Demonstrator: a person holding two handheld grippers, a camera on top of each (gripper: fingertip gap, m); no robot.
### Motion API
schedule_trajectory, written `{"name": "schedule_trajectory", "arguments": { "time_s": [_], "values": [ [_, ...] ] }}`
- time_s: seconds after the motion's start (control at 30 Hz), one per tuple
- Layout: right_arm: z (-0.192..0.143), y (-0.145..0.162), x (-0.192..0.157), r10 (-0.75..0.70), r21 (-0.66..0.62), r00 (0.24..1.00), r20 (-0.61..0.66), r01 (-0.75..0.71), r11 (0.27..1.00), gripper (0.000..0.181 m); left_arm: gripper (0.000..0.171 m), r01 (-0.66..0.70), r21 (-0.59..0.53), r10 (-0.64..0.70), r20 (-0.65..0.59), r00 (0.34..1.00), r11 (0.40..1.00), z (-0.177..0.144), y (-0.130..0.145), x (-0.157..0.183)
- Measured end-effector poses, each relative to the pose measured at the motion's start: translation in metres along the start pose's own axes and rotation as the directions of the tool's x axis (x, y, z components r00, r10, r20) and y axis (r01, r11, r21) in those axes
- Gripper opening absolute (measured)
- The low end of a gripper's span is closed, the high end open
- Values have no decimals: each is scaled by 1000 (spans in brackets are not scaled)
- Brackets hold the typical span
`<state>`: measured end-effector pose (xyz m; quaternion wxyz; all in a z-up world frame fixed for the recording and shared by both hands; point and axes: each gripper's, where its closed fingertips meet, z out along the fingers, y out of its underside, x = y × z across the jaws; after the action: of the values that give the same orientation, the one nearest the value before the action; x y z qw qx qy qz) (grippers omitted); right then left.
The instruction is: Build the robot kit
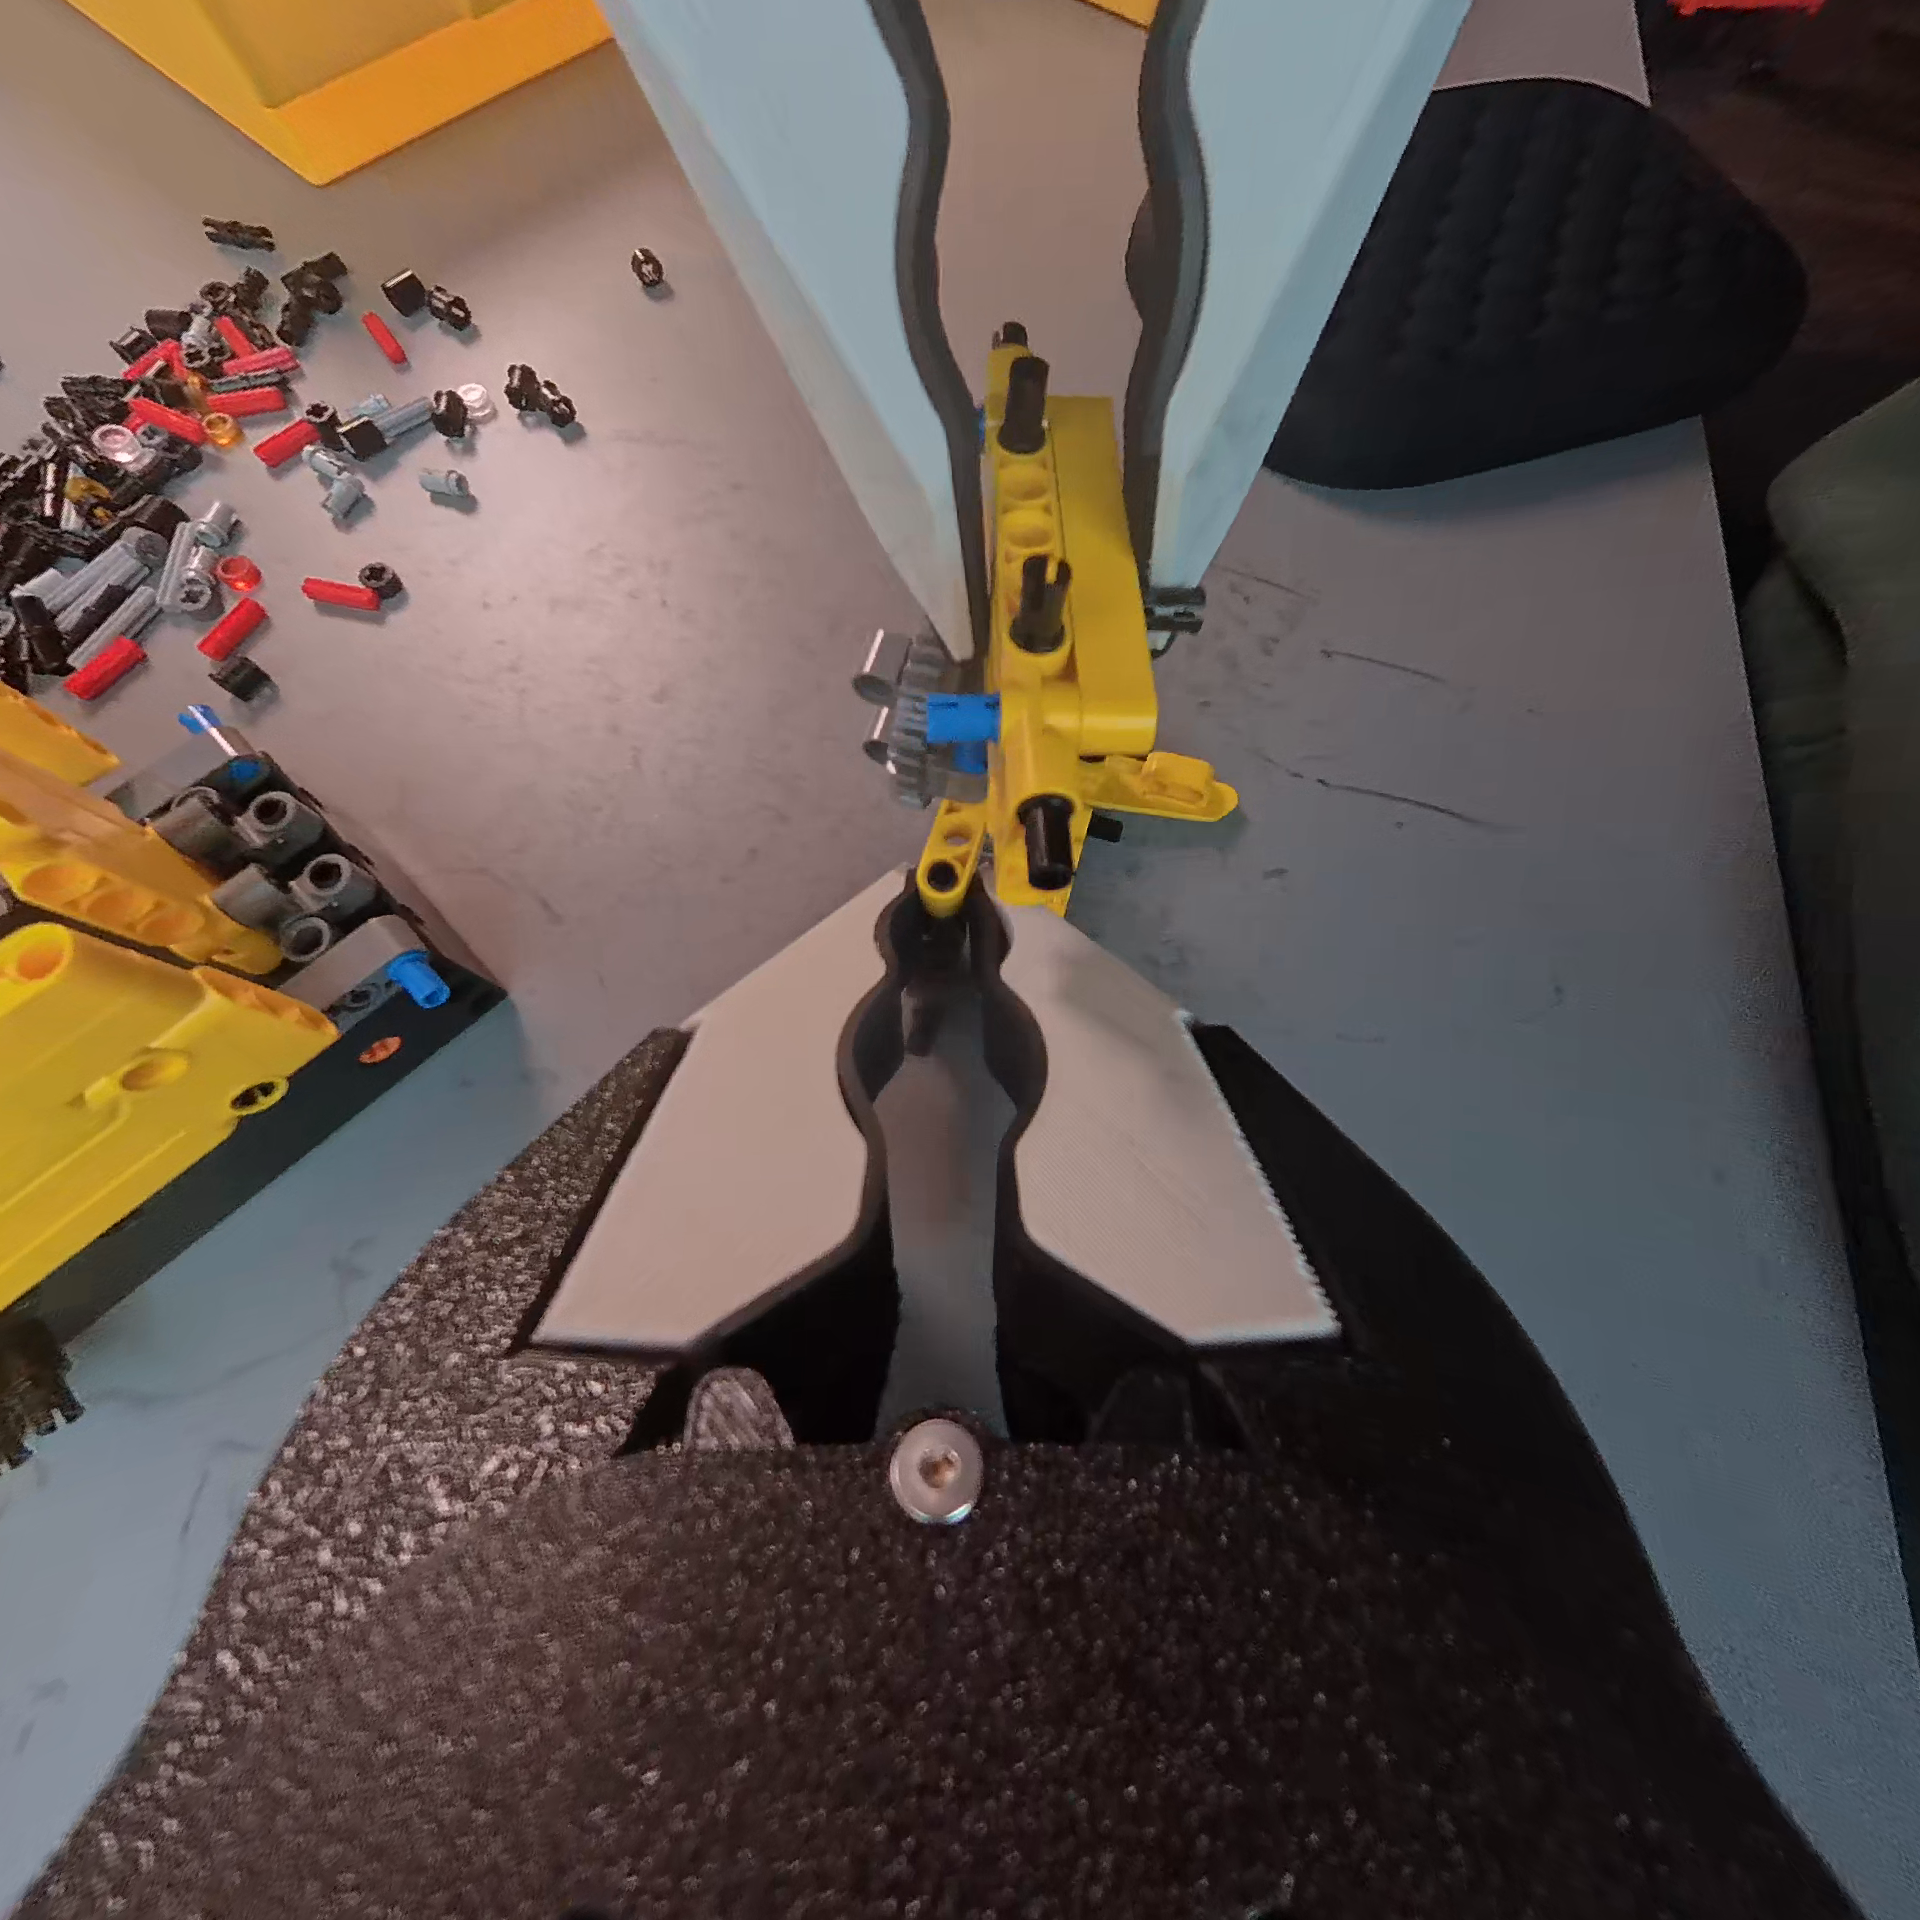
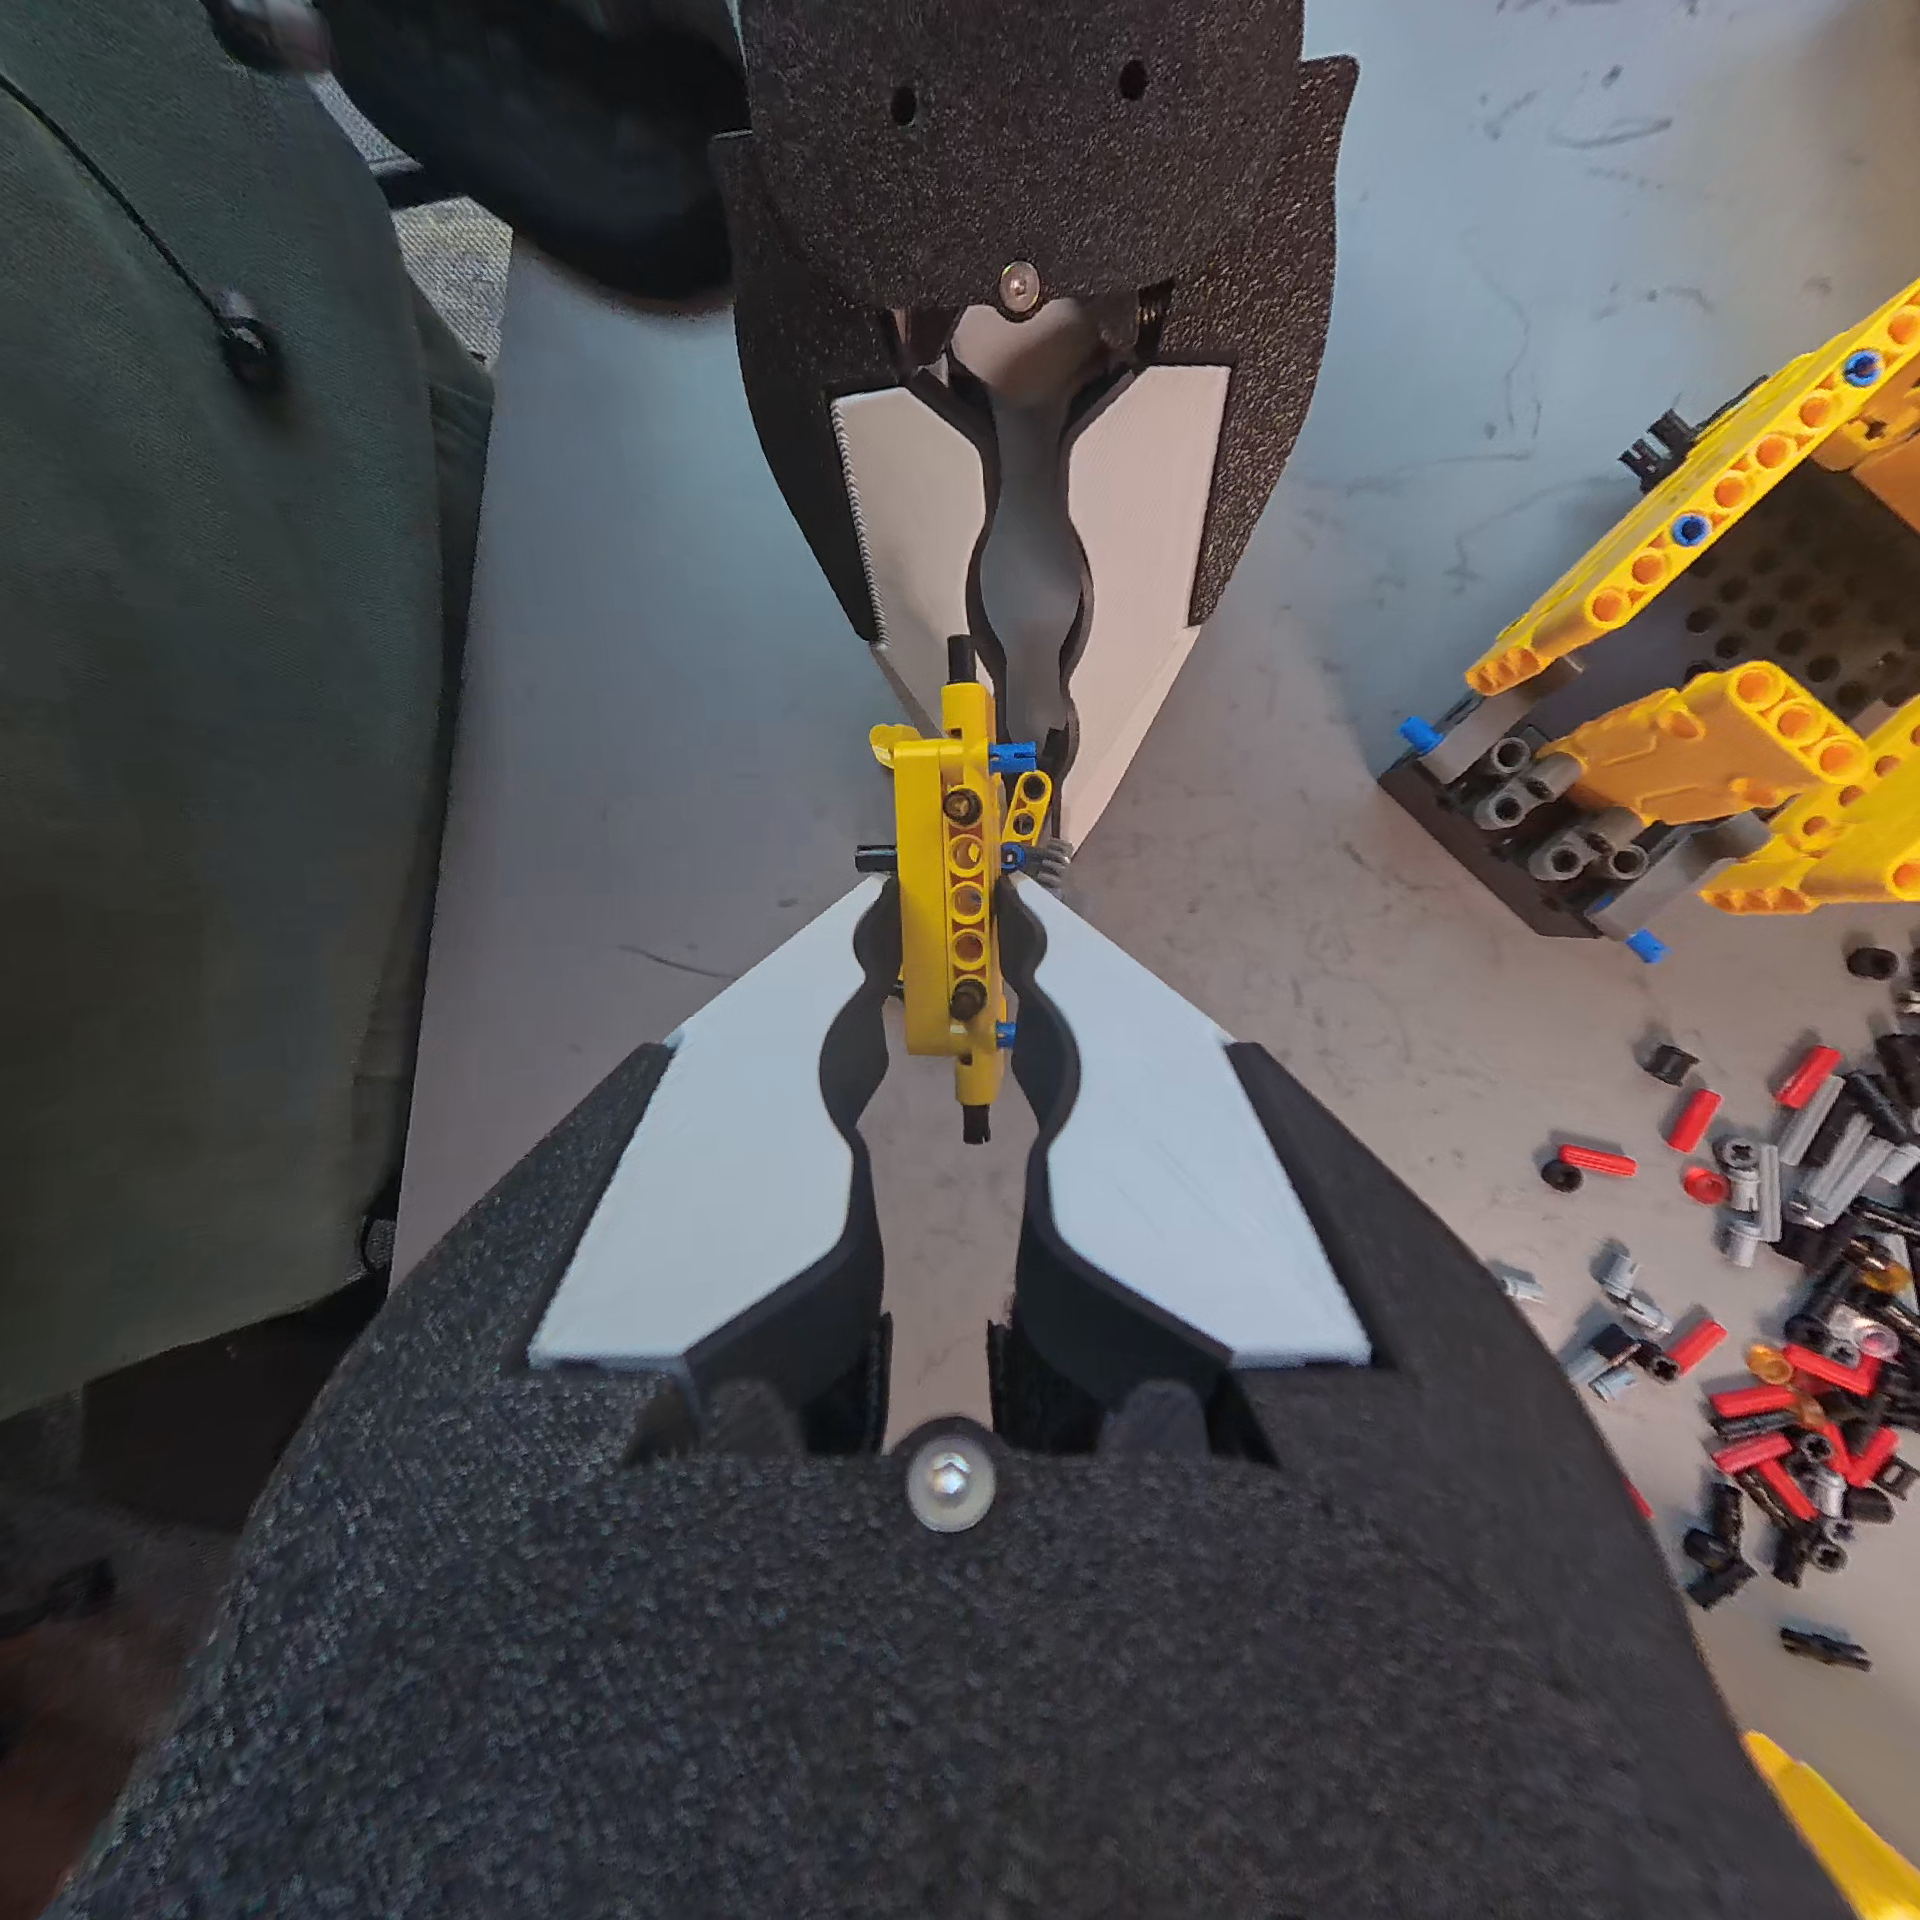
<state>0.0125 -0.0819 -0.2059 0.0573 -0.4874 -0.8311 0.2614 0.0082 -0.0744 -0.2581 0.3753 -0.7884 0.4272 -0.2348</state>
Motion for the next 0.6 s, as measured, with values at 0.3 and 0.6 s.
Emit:
{"name": "schedule_trajectory", "arguments": {
  "time_s": [0.3, 0.6],
  "values": [
    [-1, 2, -2, -12, 33, 999, -47, 14, 999, 17, 7, -21, -7, 21, 24, 999, 1000, 1, 1, -1],
    [1, 3, -1, -116, -29, 958, -262, 112, 993, 17, 7, -49, -13, 50, 65, 997, 999, 1, 1, 1]
  ]
}}
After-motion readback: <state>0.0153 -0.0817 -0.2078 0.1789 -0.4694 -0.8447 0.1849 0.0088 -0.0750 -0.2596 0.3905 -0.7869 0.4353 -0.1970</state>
